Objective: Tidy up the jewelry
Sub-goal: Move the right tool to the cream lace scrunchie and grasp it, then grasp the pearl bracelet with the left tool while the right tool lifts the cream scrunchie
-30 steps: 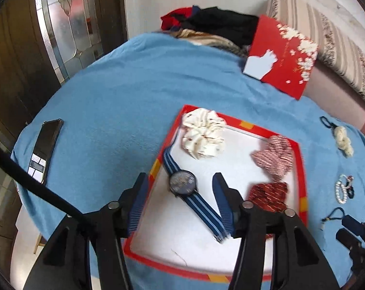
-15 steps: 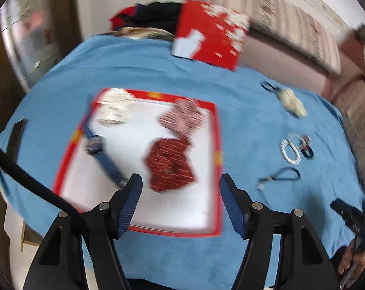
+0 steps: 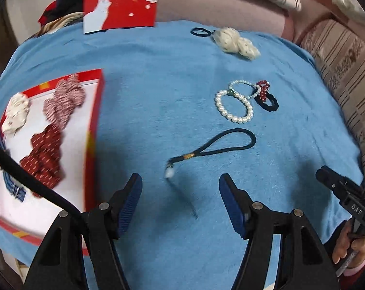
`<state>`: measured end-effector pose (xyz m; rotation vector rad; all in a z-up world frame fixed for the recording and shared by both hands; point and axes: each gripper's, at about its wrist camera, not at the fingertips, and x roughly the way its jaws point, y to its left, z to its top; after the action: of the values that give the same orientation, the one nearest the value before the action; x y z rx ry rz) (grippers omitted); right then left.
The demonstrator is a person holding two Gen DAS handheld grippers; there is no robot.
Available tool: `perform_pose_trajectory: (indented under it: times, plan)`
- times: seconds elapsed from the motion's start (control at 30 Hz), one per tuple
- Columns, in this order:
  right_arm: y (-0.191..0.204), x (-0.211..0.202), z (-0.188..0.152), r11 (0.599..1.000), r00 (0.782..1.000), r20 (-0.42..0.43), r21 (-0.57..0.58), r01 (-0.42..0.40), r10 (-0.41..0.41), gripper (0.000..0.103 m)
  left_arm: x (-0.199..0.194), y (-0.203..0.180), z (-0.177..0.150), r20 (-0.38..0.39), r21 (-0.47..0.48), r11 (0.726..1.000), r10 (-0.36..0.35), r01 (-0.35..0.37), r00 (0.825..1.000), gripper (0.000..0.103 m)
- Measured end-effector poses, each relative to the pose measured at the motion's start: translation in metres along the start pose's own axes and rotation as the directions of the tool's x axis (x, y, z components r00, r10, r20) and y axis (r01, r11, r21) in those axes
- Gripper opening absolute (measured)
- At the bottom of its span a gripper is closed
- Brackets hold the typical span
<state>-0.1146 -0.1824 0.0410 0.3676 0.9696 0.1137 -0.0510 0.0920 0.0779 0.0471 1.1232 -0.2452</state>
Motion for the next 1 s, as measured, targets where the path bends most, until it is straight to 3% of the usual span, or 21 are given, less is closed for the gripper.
perform_pose_trajectory:
  times: [0.13,0.27,0.4,0.6,0.7,0.73,0.77,0.83,1.0]
  plan:
    - [-0.003,0.012,0.029,1.0,1.0,0.008,-0.004,-0.001,0.001,0.048,-0.002,-0.009,0.005,0.049,-0.001,1.0,0.011,-0.011,0.999,0.065]
    - [0.003,0.036,0.089,0.998,0.998,0.05,-0.049,0.027,-0.025,0.048,-0.016,-0.011,0.002,0.142,-0.031,0.999,0.045,-0.041,0.989,0.065]
    - [0.013,0.082,0.158,0.992,0.995,0.069,-0.095,0.078,-0.072,0.048,-0.013,0.0,-0.007,0.16,-0.123,0.992,0.009,0.01,0.987,0.065]
    - [0.001,0.158,0.233,0.996,0.997,0.025,0.061,0.066,-0.068,0.05,0.003,0.016,-0.01,0.138,-0.152,0.988,-0.017,0.038,0.99,0.065]
    - [-0.002,0.19,0.244,0.993,0.996,-0.026,0.089,0.082,-0.08,0.046,0.006,0.029,-0.005,0.145,-0.168,0.984,-0.026,0.051,0.989,0.065]
    - [-0.002,0.196,0.245,0.993,0.996,-0.035,0.087,0.082,-0.079,0.023,0.007,0.032,-0.004,0.145,-0.175,0.983,-0.028,0.054,0.989,0.065]
    - [-0.002,0.197,0.245,0.994,0.997,-0.033,0.081,0.07,-0.068,0.012,0.009,0.036,-0.002,0.143,-0.184,0.981,-0.032,0.058,0.989,0.065]
    - [-0.002,0.191,0.243,0.995,0.999,-0.033,0.088,0.043,-0.041,0.007,0.012,0.043,0.002,0.134,-0.193,0.979,-0.036,0.062,0.99,0.065]
    - [-0.02,0.132,0.218,0.994,1.0,0.022,0.108,0.018,-0.02,0.006,0.014,0.043,0.013,0.109,-0.187,0.978,-0.074,0.093,0.991,0.065]
